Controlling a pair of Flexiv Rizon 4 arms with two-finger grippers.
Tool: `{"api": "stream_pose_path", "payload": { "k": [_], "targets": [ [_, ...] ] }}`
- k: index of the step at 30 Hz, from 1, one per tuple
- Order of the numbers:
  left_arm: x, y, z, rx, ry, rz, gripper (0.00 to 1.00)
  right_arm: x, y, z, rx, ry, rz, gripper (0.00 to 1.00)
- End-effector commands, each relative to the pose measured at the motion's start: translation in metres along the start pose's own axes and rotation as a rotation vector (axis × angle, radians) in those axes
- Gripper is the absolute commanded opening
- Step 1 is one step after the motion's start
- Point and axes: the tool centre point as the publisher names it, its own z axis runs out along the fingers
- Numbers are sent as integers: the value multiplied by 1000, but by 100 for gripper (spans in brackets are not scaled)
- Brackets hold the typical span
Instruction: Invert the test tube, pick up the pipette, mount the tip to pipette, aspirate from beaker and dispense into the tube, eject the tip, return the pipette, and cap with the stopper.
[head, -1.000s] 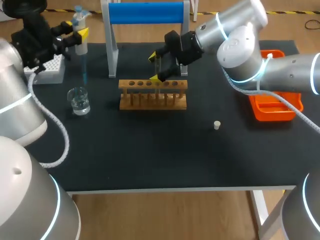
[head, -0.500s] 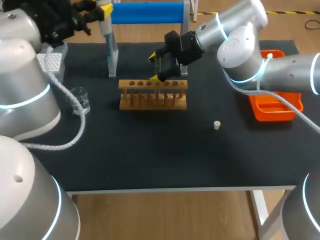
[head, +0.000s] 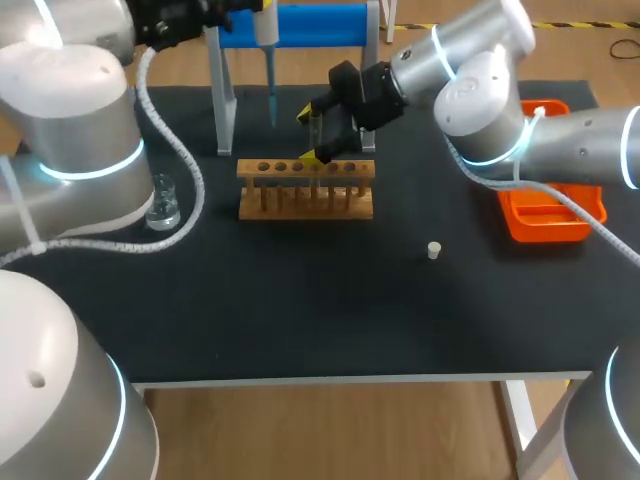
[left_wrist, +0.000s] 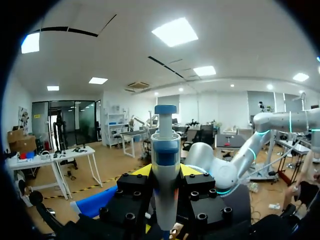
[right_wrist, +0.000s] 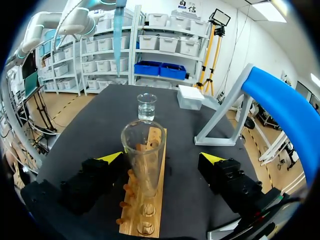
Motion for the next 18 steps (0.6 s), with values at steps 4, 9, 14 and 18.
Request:
{"api": "stream_pose_path", "payload": {
  "k": [4, 9, 14, 18],
  "targets": [
    [3, -14, 31, -53, 17, -23, 0, 0, 1, -1, 3, 3, 0, 100],
    [6, -17, 42, -50, 35, -27, 0, 0, 1, -1, 3, 3, 0, 100],
    [7, -19, 49, -47, 44, -30, 0, 0, 1, -1, 3, 3, 0, 100],
    [8, -17, 54, -45, 52, -38, 0, 0, 1, -1, 3, 3, 0, 100]
  ]
}}
